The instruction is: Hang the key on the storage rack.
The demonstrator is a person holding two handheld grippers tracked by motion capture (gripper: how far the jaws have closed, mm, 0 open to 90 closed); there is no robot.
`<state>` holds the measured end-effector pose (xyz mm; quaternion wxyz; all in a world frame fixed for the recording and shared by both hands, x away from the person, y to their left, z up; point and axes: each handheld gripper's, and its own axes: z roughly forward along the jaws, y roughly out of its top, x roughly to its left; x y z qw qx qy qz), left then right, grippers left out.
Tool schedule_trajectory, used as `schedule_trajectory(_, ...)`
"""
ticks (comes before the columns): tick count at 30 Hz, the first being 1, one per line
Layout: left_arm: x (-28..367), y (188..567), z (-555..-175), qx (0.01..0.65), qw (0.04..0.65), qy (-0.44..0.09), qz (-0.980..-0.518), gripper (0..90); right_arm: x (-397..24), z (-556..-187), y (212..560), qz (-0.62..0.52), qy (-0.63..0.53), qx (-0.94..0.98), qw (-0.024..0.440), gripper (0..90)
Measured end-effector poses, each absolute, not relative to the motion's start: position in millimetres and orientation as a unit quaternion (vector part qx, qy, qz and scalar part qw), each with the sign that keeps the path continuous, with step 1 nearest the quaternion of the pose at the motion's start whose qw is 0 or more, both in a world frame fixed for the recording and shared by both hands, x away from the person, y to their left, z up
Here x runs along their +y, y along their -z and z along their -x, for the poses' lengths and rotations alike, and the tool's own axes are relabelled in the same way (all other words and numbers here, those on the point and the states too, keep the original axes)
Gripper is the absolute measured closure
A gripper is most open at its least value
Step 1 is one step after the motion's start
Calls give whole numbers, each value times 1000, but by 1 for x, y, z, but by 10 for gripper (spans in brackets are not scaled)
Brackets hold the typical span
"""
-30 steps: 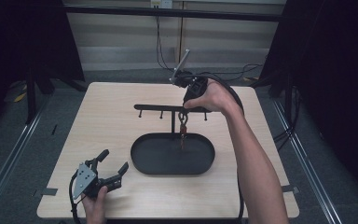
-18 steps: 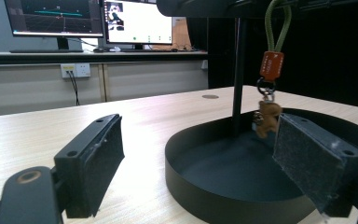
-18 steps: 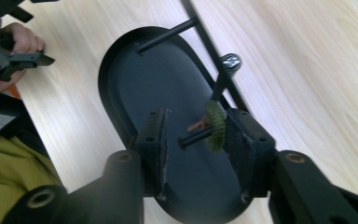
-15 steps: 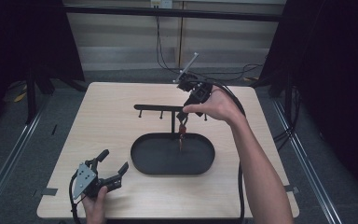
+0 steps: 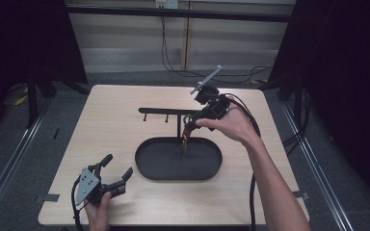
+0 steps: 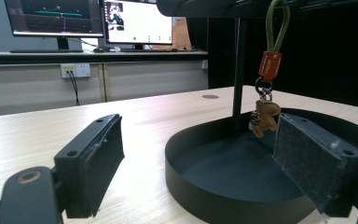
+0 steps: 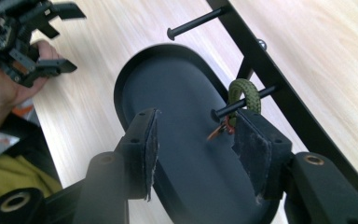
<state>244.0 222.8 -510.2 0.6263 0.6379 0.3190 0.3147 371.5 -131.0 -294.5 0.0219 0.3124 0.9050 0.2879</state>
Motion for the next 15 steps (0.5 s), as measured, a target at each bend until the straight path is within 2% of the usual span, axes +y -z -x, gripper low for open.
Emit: schedule_trajectory(15,223,510,-244,319,626,-315,-638,157,-155,-339,315,-319,-386,863,71,438)
